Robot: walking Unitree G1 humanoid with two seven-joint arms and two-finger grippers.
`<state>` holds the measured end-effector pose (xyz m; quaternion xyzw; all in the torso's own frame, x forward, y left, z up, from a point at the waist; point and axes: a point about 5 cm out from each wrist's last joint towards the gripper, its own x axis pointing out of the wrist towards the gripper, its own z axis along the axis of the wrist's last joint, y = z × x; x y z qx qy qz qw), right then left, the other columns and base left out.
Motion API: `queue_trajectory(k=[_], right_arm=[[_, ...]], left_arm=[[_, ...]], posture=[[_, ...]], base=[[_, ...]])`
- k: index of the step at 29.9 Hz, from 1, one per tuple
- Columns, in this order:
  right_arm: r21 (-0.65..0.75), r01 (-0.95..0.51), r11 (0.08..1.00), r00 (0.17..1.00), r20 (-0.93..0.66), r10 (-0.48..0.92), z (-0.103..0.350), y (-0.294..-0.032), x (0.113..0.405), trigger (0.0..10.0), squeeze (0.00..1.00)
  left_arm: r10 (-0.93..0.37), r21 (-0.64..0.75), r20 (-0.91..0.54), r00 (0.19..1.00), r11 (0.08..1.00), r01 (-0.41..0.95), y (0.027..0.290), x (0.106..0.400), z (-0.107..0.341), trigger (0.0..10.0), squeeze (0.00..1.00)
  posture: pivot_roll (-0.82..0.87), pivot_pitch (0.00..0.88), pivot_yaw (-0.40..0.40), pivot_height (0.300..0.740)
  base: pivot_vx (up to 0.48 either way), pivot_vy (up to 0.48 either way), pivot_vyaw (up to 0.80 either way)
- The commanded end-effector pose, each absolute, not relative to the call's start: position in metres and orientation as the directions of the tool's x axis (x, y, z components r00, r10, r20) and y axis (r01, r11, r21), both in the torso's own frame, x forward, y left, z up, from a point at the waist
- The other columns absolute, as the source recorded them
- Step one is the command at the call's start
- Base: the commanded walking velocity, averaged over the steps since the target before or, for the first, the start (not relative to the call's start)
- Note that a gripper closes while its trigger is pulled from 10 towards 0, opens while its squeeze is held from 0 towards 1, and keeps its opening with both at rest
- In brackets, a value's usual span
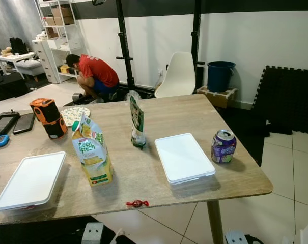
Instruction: Restocking fridge
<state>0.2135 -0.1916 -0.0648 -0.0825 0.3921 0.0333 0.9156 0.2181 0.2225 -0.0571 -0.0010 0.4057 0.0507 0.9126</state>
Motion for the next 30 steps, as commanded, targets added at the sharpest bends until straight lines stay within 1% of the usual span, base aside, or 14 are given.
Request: queue_trajectory(k=[1, 3, 8, 16, 30], right_arm=[[-0.131, -0.143, 0.981, 0.668, -0.744, -0.002, -0.069, -0.193, 0.207, 10.0, 0.00], [-0.139, -0.151, 0.979, 0.663, -0.749, -0.004, -0.069, -0.195, 0.206, 10.0, 0.00], [-0.133, -0.136, 0.982, 0.674, -0.739, -0.007, -0.068, -0.194, 0.208, 10.0, 0.00], [-0.135, -0.144, 0.980, 0.672, -0.740, -0.003, -0.068, -0.193, 0.209, 10.0, 0.00], [-0.141, -0.145, 0.979, 0.684, -0.730, -0.004, -0.066, -0.194, 0.211, 10.0, 0.00]], left_arm=[[0.100, 0.040, -0.752, 0.652, 0.994, -0.107, 0.225, 0.213, -0.060, 10.0, 0.00], [0.093, 0.026, -0.746, 0.659, 0.994, -0.111, 0.222, 0.213, -0.060, 10.0, 0.00], [0.090, 0.020, -0.755, 0.649, 0.993, -0.115, 0.222, 0.207, -0.063, 10.0, 0.00], [0.085, 0.023, -0.761, 0.643, 0.994, -0.104, 0.220, 0.207, -0.064, 10.0, 0.00], [0.078, 0.012, -0.763, 0.642, 0.994, -0.106, 0.218, 0.204, -0.066, 10.0, 0.00]], posture=[[0.05, 0.080, 0.054, 0.740], [0.05, 0.084, 0.047, 0.740], [0.02, 0.068, 0.072, 0.740], [0.02, 0.057, 0.064, 0.740], [0.01, 0.038, 0.072, 0.740]], base=[[0.000, 0.000, 0.00], [0.000, 0.000, 0.00], [0.000, 0.000, 0.00], [0.000, 0.000, 0.00], [0.000, 0.000, 0.00]])
